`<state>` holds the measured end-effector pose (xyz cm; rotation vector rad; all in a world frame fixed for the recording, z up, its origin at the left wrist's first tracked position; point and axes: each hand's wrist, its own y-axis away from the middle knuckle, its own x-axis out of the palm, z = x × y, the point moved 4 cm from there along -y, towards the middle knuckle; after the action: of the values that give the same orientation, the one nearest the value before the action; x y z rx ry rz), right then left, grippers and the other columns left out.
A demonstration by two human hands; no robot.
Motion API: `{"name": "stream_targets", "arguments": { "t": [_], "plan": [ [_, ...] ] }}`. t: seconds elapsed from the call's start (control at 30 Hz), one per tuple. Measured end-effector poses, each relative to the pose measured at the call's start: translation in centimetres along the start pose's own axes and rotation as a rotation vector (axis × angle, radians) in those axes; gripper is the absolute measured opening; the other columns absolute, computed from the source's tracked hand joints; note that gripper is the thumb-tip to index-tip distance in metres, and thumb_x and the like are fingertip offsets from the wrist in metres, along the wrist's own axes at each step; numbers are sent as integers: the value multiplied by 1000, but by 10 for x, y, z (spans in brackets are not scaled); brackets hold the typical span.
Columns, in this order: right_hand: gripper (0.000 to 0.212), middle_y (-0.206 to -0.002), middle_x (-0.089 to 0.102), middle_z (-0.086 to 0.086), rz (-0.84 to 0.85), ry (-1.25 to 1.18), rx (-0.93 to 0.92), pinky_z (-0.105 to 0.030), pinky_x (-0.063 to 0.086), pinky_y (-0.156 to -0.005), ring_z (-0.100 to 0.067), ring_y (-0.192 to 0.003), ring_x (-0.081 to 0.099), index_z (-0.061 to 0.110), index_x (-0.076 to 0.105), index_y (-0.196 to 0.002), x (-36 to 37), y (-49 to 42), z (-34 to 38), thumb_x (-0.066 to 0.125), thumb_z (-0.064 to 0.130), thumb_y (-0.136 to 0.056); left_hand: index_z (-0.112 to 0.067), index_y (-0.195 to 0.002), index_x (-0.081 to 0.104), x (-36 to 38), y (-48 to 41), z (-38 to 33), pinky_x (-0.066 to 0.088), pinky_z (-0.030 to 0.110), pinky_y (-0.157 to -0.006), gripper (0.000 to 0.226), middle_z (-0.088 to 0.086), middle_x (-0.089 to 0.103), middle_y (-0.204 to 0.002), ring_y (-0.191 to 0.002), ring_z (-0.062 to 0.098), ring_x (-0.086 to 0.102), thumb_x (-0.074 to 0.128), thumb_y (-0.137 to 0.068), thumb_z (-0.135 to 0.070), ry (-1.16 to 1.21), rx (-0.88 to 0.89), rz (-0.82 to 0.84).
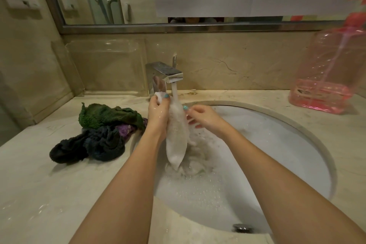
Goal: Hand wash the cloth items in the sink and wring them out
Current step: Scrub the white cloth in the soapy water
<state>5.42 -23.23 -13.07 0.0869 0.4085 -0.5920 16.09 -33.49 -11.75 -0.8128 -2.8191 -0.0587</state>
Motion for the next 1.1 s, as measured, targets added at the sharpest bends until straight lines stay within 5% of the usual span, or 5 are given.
{"name": "stream_targets", "arguments": {
  "t": [0.2,0.43,0.9,1.0,1.1],
  "plan": [
    [17,-79,67,-4,-52,-122,-73,-30,46,-74,-14,-73,62,16,56,-79,-8,-2,4,59,16,-96,-8,-124,49,3,2,-4,56,34,-81,27,12,62,-107,-97,23,64,51,-97,-5,28,11,80],
    [27,-107,65,-5,158,152,44,-32,48,-80,-18,-92,60,13,62,-113,10,-2,-7,65,29,-91,-20,-125,47,6,4,-9,54,32,-83,45,4,58,-109,-100,21,61,45,-93,11,127,28,121],
    [22,-81,65,1,-416,41,-236,-26,41,-65,-10,-75,56,11,67,-88,-30,1,17,57,29,-97,-13,-138,45,-6,1,-13,54,36,-85,62,9,59,-127,-107,26,60,64,-88,-46,-499,27,-66],
    [25,-73,54,2,-465,48,-235,-28,35,-58,-12,-66,46,10,55,-89,-23,-1,23,46,30,-102,-19,-109,49,-4,13,-12,50,16,-57,36,-1,62,-91,-78,12,60,66,-89,-44,-436,-112,137],
    [24,-71,47,3,-505,-10,-174,-24,32,-53,-11,-62,41,13,47,-88,-25,-6,21,40,30,-104,-16,-100,59,-1,18,-4,47,22,-67,28,2,67,-93,-83,16,60,67,-89,-40,-434,-161,338]
  ]
}}
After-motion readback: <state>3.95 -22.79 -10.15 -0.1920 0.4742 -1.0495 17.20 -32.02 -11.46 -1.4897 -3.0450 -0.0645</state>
